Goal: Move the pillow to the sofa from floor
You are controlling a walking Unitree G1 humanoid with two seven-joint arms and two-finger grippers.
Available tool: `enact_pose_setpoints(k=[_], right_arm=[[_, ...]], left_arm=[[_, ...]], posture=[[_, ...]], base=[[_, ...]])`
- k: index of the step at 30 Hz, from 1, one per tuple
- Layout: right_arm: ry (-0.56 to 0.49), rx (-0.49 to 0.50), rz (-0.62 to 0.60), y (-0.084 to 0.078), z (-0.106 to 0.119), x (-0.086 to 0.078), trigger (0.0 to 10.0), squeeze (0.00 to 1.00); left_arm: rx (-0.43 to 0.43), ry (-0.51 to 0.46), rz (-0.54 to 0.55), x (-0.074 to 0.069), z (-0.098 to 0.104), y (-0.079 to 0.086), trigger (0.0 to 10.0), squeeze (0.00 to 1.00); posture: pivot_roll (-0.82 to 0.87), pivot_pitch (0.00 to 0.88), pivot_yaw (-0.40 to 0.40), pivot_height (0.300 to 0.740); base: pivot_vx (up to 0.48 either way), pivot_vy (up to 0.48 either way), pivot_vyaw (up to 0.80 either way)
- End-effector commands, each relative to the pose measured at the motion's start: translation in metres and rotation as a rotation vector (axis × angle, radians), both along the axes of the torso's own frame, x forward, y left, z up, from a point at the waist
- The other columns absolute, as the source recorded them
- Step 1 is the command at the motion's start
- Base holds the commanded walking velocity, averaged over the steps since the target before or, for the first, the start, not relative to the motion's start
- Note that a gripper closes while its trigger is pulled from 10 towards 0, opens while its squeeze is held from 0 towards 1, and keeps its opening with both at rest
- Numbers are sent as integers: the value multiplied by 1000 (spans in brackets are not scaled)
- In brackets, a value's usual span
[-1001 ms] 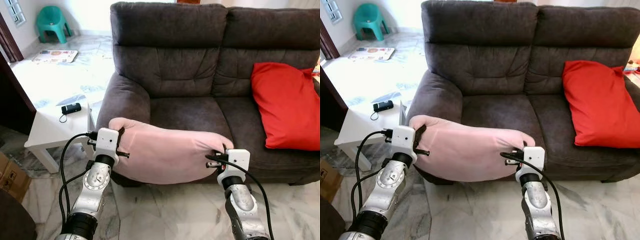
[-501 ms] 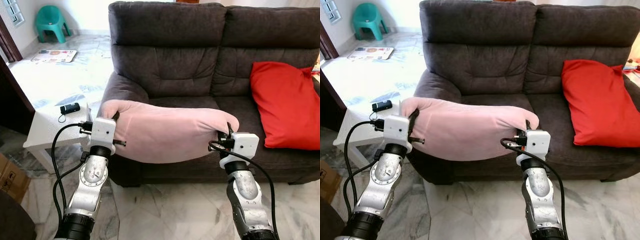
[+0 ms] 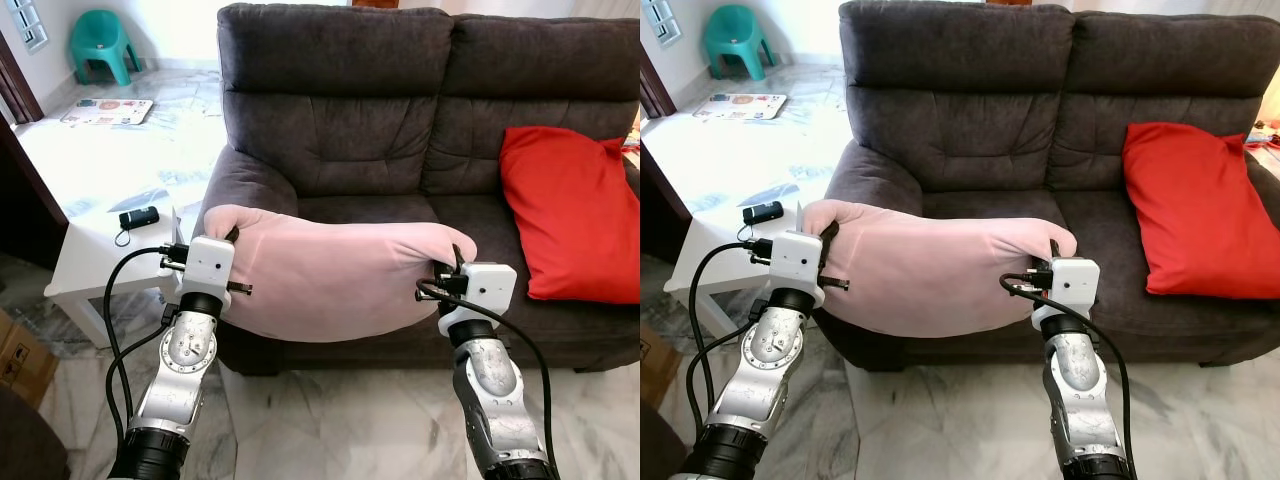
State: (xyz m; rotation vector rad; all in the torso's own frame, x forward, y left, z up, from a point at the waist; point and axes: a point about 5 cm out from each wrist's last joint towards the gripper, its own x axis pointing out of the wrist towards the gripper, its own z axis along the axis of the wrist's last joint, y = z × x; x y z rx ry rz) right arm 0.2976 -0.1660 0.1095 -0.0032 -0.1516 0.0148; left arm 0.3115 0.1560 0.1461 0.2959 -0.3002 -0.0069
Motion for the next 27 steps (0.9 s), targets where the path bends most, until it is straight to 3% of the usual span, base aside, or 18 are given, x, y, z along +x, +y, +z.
enact_pose_setpoints(k=[1,18,27], right_arm=[[-88,14,-38,-6,21,4,10000,0],[-87,5,-15,0,23,5,10000,0],[-128,3,-13,0,36,8,10000,0]], left_arm=[[-15,-59,53,1,14,8,10000,0],[-17,-61,48,3,16,7,10000,0],[-22,-95,51,6,27,10,10000,0]], posture=[[82,0,-49,740],[81,0,-47,740],[82,0,-48,740]], base=[[300,0,0],[311,0,0],[320,0,0]])
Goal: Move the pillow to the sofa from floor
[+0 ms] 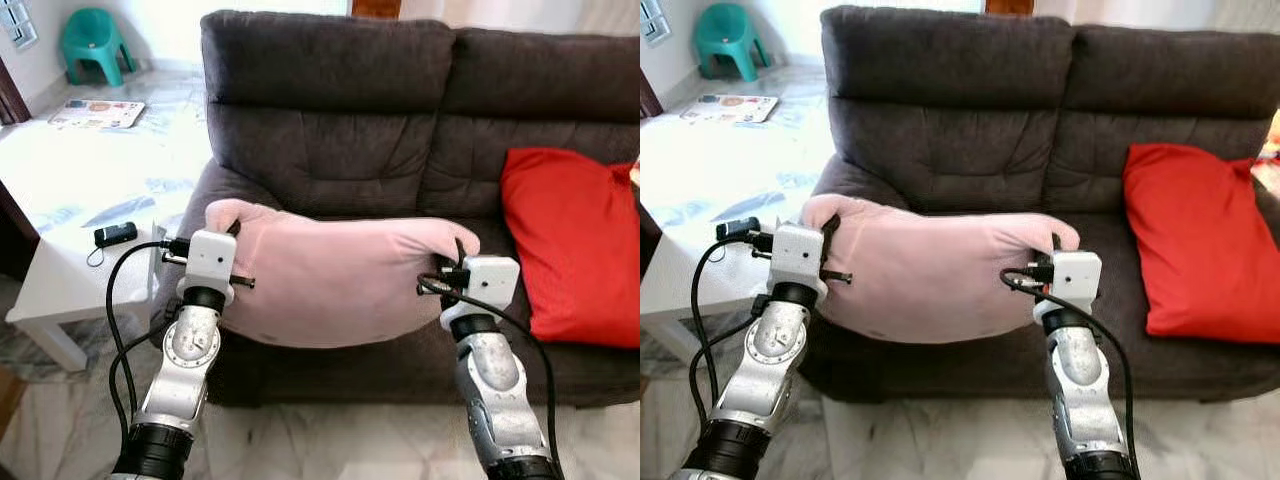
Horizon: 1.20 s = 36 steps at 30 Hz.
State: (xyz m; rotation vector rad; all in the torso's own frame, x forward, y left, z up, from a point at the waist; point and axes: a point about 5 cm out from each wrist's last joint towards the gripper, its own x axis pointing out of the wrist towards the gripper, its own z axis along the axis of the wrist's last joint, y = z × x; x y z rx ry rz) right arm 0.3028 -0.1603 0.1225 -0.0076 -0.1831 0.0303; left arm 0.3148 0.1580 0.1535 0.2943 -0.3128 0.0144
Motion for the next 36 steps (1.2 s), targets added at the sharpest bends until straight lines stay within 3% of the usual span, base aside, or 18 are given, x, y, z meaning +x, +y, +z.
enact_pose_setpoints(k=[1,28,36], right_arm=[[-98,11,-27,-5,24,3,10000,0],[-70,3,-27,-5,20,4,10000,0],[-53,-3,-32,-6,17,4,10000,0]], left_arm=[[-16,-81,32,3,20,7,10000,0],[-24,-60,9,3,16,3,10000,0],[-49,33,-49,5,1,-4,10000,0]], posture=[[83,0,-49,740],[83,0,-54,740],[84,0,-57,740]], base=[[326,0,0],[323,0,0],[0,0,0]])
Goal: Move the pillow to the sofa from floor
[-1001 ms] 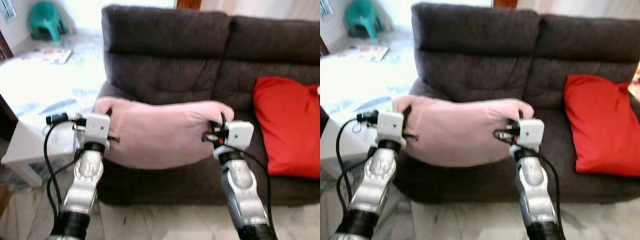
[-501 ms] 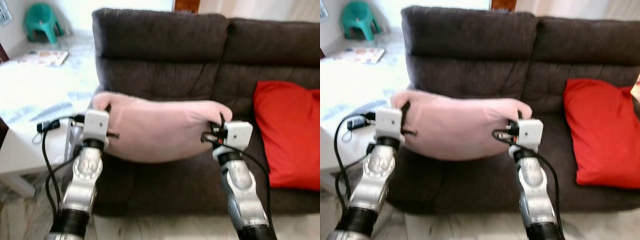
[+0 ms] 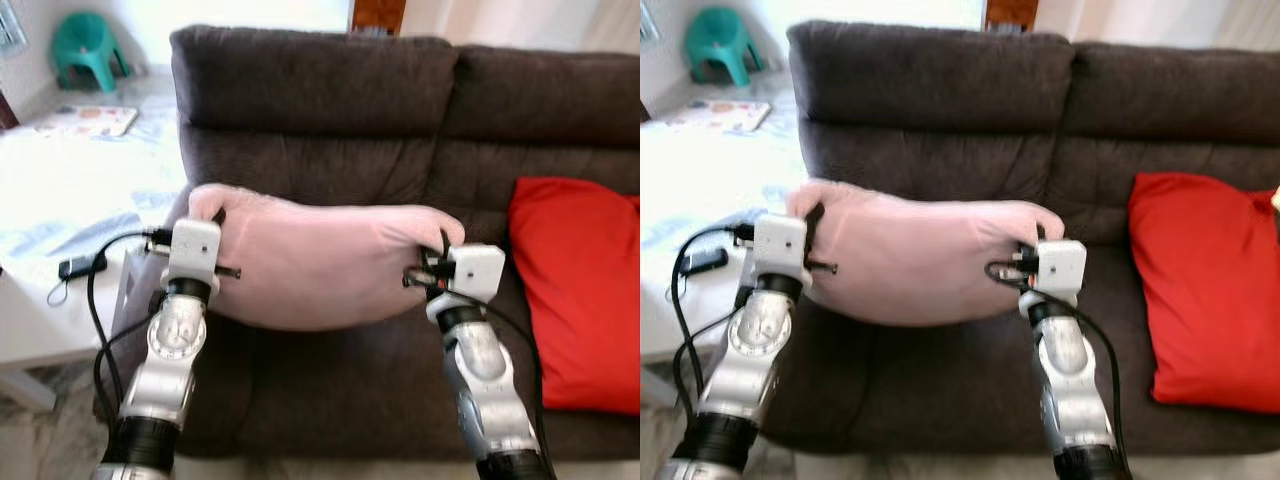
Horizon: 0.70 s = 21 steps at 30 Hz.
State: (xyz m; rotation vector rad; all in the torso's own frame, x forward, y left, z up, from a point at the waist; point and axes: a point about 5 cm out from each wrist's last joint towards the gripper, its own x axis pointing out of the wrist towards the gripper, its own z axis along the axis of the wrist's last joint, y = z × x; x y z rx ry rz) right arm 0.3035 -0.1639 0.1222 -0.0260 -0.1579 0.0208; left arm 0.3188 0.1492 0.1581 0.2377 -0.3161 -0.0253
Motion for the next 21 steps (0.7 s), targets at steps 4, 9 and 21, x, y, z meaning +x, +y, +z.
enact_pose_setpoints(k=[4,9,21], right_arm=[[-66,12,-27,-4,16,4,10000,0],[-8,-26,-33,-5,8,8,10000,0],[168,-122,25,4,-4,34,10000,0]], left_arm=[[-13,87,-30,1,-12,2,10000,0],[-47,158,-88,1,-21,-3,10000,0],[-79,290,-256,-1,-34,-19,10000,0]], posture=[[86,0,-58,740],[84,0,-60,740],[92,0,-76,740]], base=[[0,0,0],[0,0,0],[0,0,0]])
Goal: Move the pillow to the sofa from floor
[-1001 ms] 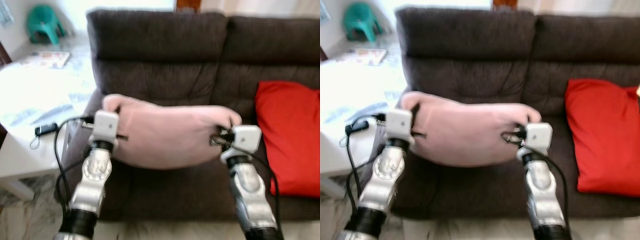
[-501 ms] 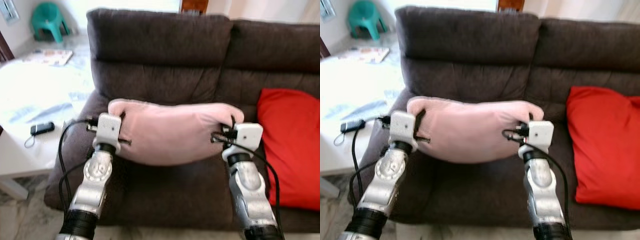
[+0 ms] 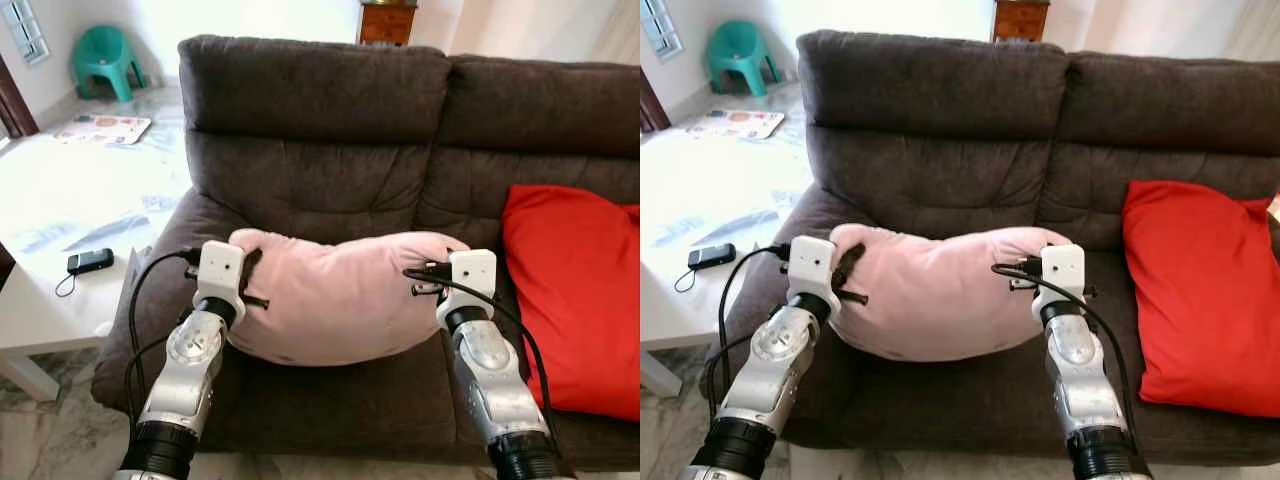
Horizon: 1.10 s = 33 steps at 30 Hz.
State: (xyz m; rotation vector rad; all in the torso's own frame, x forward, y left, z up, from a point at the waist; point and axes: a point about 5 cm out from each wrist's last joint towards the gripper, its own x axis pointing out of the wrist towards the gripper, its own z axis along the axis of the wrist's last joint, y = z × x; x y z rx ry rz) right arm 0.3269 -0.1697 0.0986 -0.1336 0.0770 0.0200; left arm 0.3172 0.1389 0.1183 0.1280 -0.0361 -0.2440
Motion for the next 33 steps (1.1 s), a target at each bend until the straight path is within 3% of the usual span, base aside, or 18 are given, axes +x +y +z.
enact_pose_setpoints(k=[1,9,12,15,18,23,30,33], right_arm=[[-59,-18,46,11,20,12,10000,0],[-22,-31,139,40,29,37,10000,0],[-1,-41,232,67,29,42,10000,0],[3,-51,237,71,29,43,10000,0],[29,-28,248,82,27,46,10000,0],[36,-29,254,88,28,50,10000,0],[36,-26,171,78,29,54,10000,0],[33,-16,139,75,31,57,10000,0]], left_arm=[[-13,-14,-57,0,6,-9,10000,0],[-26,2,-99,-1,6,-14,10000,0],[-51,19,-170,-4,8,-21,10000,0],[-68,19,-183,-5,10,-22,10000,0],[-168,21,-249,-9,20,-29,10000,0],[-248,44,-320,-13,25,-37,10000,0],[-400,64,-409,-17,37,-48,10000,0],[-394,105,-461,-22,34,-52,10000,0]], posture=[[91,0,-78,740],[102,0,-88,740],[113,0,-97,740],[117,0,-99,740],[125,0,-105,740],[131,0,-111,740],[128,0,-112,740],[128,0,-112,740]], base=[[0,0,0],[0,0,0],[0,0,0],[0,0,0],[0,0,0],[0,0,0],[0,0,0],[0,0,0]])
